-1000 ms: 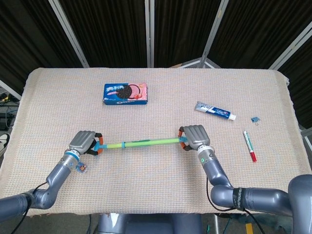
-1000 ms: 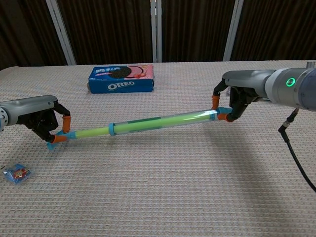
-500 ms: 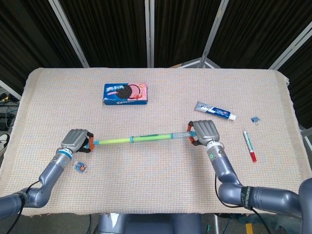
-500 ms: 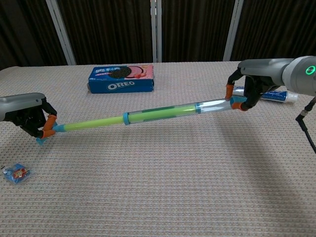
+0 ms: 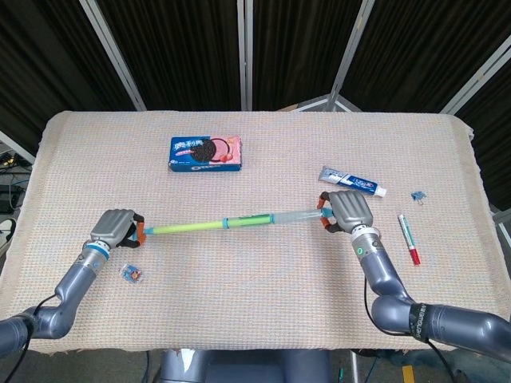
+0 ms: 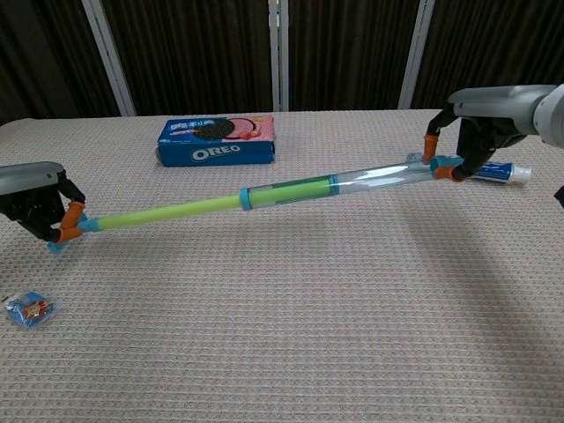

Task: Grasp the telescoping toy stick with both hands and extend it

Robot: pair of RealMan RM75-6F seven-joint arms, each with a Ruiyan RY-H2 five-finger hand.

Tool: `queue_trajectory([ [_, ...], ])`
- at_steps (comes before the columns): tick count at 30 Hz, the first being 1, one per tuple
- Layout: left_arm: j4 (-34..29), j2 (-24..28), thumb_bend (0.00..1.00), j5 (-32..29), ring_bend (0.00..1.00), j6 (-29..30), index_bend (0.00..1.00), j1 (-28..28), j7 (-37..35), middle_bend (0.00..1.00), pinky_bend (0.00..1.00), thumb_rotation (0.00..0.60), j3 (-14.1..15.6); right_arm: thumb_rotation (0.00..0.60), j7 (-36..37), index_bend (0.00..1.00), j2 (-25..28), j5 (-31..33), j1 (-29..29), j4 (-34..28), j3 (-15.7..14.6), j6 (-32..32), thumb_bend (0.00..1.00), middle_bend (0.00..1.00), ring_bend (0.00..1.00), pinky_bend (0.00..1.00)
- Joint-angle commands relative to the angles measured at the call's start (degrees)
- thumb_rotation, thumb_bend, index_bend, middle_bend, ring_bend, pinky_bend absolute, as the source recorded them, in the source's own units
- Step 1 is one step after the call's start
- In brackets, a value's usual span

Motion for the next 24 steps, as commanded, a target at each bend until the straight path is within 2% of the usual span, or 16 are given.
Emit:
queue_trajectory([
  [1, 0.2, 0.3, 0.47, 0.2, 0.88, -0.1, 0.68, 0.2, -0.3, 0.93, 1.00, 0.600, 0.0, 0.600, 0.4, 0.63, 0.4, -0.4, -0.3, 0.2, 0.0, -0.2, 0.42, 1.00, 1.00, 1.00],
  [24, 1.5, 2.0, 0.47, 1.2, 0.88, -1.1, 0.68, 1.6, -1.8, 0.93, 1.00, 0.600, 0.3, 0.600, 2.8, 0.64, 3.1, -1.9, -1.8, 1.7, 0.1, -1.9, 0.43, 1.00, 1.00, 1.00],
])
